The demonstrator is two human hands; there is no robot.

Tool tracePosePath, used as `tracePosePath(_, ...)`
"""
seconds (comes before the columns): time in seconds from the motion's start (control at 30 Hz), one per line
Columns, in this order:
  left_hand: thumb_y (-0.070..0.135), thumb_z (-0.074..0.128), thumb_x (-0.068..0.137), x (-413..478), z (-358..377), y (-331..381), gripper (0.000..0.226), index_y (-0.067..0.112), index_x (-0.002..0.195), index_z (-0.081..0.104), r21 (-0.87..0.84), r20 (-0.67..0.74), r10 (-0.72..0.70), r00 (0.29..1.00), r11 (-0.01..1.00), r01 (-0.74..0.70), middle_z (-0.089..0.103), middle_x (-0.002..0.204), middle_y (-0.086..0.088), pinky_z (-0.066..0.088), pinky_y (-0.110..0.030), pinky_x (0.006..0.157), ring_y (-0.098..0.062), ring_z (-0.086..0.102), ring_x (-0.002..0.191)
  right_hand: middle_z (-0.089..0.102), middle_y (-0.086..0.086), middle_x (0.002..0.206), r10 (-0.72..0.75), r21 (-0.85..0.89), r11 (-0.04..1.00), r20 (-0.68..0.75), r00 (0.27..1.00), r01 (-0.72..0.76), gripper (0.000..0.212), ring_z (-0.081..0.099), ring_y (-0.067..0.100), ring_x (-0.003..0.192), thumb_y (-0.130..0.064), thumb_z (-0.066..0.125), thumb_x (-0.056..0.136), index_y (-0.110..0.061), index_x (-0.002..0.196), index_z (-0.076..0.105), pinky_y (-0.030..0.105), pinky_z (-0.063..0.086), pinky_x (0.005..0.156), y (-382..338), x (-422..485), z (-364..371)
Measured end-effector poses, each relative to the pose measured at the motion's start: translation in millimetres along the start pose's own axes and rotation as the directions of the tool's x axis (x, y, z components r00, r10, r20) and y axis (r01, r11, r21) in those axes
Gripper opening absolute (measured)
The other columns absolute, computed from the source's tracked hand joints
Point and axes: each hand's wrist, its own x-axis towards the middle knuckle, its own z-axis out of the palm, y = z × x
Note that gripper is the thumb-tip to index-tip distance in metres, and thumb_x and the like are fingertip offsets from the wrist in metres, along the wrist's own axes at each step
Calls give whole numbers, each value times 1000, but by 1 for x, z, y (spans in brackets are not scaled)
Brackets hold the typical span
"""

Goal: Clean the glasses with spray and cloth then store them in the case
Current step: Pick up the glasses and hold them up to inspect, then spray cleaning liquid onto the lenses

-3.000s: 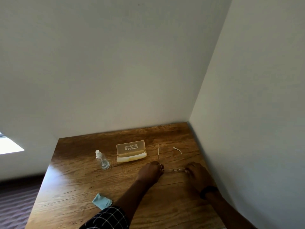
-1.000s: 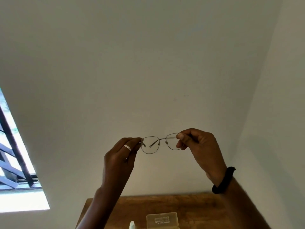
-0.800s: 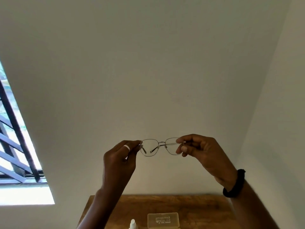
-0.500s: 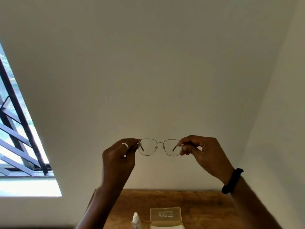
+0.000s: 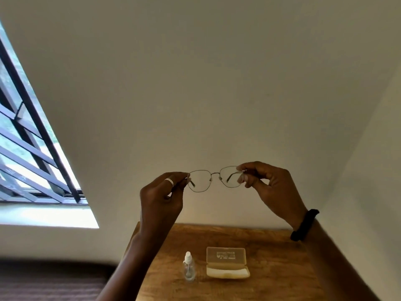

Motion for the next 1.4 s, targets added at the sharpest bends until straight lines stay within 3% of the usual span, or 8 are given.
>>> tracePosePath(0.23, -2, 75, 84, -18, -11, -17, 15, 2, 98, 79, 25, -3, -73, 997, 997, 73, 78, 94, -1, 57, -16, 74, -7, 73, 86, 69, -8, 105, 131, 115, 989, -350, 927, -96, 33, 67, 10, 87, -27, 55, 95, -25, 127, 53, 30, 58, 72, 57, -66, 86)
tracePosePath(0.33, 12, 69, 88, -26, -16, -20, 18, 2, 98, 79, 21, -12, -110, 994, 994, 111, 78, 94, -2, 58, -18, 72, -8, 73, 85, 55, -14, 124, 139, -33, 989, -165, 976, -146, 47, 59, 2, 102, -36, 52, 91, -38, 136, 39, 23, 56, 74, 92, -123, 141)
tracePosePath(0.47, 12, 69, 87, -39, -23, -23, 18, 1, 97, 79, 51, -16, -134, 991, 990, 135, 77, 94, -2, 60, -21, 71, -9, 74, 84, 22, -1, 159, 135, -294, 951, 101, 986, -100, 82, 34, 19, 141, -43, 60, 84, -34, 151, 14, 33, 44, 104, 128, -180, 201)
tracePosePath(0.6, 11, 72, 90, -51, -29, -30, 15, 0, 98, 79, 92, -27, -157, 987, 983, 159, 78, 93, -5, 62, -33, 72, -15, 75, 84, 0, 1, 163, 212, -319, 938, 212, 954, -137, 105, 25, 17, 142, -39, 77, 74, -41, 151, 5, 34, 49, 101, 149, -202, 235)
tracePosePath(0.8, 12, 71, 88, -60, -40, -33, 16, 1, 96, 79, 103, -52, -187, 981, 976, 191, 78, 92, -3, 62, -34, 72, -13, 75, 84, 8, -2, 162, 217, -369, 919, 170, 961, -142, 112, 20, 9, 140, -36, 80, 70, -44, 150, 3, 39, 39, 106, 148, -203, 256)
tracePosePath(0.9, 5, 72, 86, -64, -44, -36, 13, 1, 96, 79, 112, -58, -200, 978, 972, 205, 77, 92, -3, 62, -34, 71, -13, 75, 84, 29, 0, 156, 243, -438, 887, 169, 955, -148, 108, 32, 12, 137, -36, 83, 68, -37, 151, 14, 44, 38, 105, 146, -196, 261)
tracePosePath(1.07, 0, 75, 85, -67, -49, -40, 12, 2, 96, 79, 132, -64, -202, 977, 969, 209, 77, 93, -2, 62, -32, 71, -11, 75, 84, 63, -1, 124, 214, -436, 891, 155, 964, -127, 97, 50, 13, 110, -27, 91, 55, -26, 138, 41, 39, 55, 87, 143, -183, 268)
tracePosePath(1.4, 8, 74, 85, -65, -49, -42, 14, 3, 97, 79, 127, -59, -202, 978, 970, 208, 77, 93, -2, 61, -27, 73, -10, 75, 85, 70, 2, 113, 224, -324, 928, 93, 970, -184, 86, 72, 13, 84, -20, 82, 75, -30, 142, 30, 19, 58, 60, 142, -155, 262)
